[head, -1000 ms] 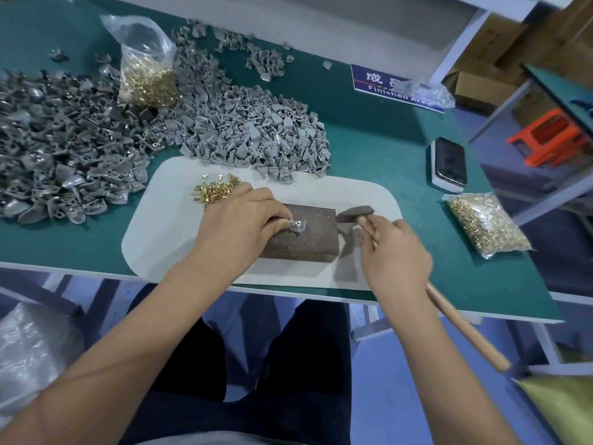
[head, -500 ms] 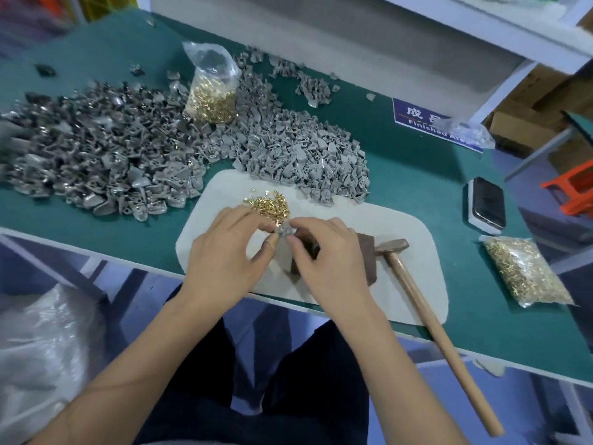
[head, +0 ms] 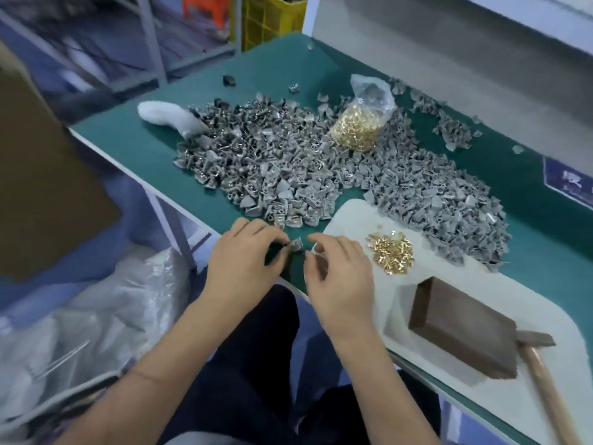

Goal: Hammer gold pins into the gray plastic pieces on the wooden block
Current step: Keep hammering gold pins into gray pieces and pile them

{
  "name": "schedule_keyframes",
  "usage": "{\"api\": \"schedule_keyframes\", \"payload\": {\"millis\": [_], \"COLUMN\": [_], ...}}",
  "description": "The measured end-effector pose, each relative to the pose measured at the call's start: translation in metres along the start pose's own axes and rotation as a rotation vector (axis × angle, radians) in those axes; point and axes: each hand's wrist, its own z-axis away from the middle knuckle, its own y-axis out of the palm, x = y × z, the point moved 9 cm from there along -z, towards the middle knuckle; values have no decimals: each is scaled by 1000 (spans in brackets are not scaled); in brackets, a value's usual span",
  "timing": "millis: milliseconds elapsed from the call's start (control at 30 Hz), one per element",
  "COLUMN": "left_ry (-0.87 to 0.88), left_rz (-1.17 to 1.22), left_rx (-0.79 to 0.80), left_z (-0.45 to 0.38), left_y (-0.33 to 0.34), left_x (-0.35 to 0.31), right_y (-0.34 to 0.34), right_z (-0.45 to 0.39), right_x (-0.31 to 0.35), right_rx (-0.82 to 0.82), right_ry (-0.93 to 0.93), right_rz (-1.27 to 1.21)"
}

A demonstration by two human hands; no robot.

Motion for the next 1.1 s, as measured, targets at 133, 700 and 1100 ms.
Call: {"api": "schedule_keyframes", "payload": {"millis": [133, 700, 1100], "left_ry": [1, 50, 192], "left_rz": [46, -97, 298], "left_rx": [-10, -53, 90], "left_z": [-1, 17, -6], "left_y": [2, 11, 32], "left_x": [2, 0, -76], "right_y": [4, 11, -96], "right_z": [4, 4, 3], "right_x": [7, 8, -63], "right_rx": [13, 92, -204], "right_ry": [-96, -55, 194], "right_rz": [-24, 7, 115]}}
